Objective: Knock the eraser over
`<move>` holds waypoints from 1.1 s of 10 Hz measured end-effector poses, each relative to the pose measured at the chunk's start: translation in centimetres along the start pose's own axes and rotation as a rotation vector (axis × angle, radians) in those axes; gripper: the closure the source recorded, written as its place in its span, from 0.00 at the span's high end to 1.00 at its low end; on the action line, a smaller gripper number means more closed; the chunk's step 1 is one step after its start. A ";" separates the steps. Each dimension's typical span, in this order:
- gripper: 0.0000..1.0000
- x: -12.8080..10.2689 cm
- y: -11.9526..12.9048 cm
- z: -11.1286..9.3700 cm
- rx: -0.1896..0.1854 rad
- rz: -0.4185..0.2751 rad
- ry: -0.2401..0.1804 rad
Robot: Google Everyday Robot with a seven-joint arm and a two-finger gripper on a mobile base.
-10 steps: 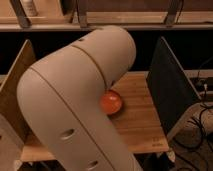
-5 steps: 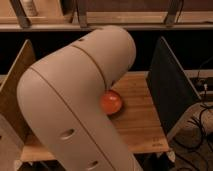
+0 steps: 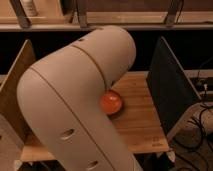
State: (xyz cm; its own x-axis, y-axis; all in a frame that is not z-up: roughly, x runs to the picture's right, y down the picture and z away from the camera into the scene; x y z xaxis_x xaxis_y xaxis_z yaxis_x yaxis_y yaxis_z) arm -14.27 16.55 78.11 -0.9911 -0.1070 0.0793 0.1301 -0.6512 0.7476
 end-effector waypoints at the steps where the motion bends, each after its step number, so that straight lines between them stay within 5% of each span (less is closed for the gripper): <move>1: 0.00 0.0 0.0 0.0 0.000 0.000 0.000; 4: 0.00 -0.1 0.6 -0.2 -0.006 0.015 0.015; 6: 0.00 -0.1 3.8 -1.7 -0.039 0.034 0.069; 9: 0.00 3.4 4.9 -2.3 -0.067 -0.079 0.076; 11: 0.00 3.0 5.1 -2.3 -0.069 -0.076 0.073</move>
State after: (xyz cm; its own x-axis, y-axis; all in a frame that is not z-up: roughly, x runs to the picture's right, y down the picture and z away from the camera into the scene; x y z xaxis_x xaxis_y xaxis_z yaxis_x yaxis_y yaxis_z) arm -16.53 11.19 80.63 -0.9938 -0.1082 -0.0260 0.0589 -0.7092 0.7026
